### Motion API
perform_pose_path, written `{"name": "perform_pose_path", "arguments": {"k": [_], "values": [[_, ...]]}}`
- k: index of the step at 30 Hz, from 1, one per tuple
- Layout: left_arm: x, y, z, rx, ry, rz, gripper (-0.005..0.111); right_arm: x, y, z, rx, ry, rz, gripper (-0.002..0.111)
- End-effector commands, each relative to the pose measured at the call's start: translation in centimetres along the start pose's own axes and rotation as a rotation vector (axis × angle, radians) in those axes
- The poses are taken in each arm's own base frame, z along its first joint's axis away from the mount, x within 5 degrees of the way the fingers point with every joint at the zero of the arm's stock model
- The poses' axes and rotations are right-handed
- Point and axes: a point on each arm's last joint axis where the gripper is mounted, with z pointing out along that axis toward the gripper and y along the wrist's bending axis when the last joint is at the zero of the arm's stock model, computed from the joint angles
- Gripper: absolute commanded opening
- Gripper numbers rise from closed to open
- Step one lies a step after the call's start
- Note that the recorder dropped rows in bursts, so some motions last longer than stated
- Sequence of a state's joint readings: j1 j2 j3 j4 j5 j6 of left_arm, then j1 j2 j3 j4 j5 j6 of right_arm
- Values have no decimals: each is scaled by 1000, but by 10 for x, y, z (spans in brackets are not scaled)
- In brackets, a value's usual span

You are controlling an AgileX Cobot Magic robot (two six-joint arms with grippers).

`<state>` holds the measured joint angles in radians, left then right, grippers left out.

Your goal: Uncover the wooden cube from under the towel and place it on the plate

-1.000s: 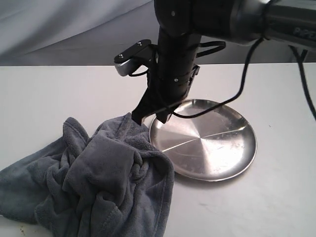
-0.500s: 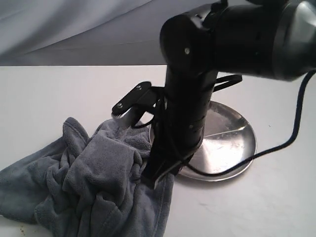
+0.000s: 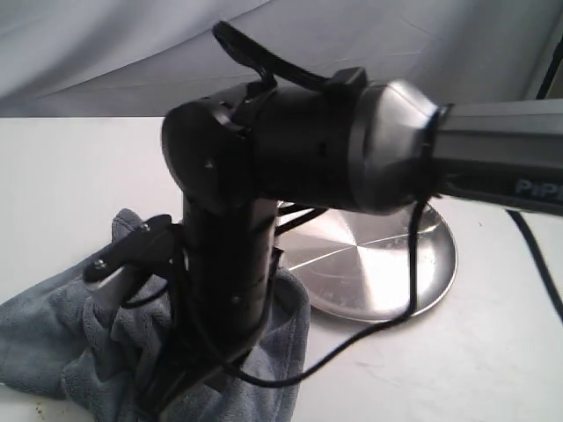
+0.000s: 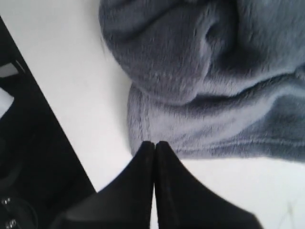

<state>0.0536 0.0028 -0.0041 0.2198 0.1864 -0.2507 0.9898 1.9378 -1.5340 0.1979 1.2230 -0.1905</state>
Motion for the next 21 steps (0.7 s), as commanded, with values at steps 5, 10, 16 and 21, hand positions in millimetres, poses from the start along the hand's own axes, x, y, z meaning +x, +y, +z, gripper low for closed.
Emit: {"name": "perform_pose_path", "arguments": {"k": [5, 10, 16, 21], "values": [[1, 0, 0, 0, -2, -2, 0, -52, -5, -54, 76, -248, -28, 0], [1, 0, 0, 0, -2, -2, 0, -55, -31, -76, 97, -319, 38, 0], [1, 0, 0, 0, -2, -2, 0, -39, -90, -89, 127, -339, 175, 0], [1, 0, 0, 0, -2, -2, 0, -24, -121, -86, 142, -310, 202, 0]]}}
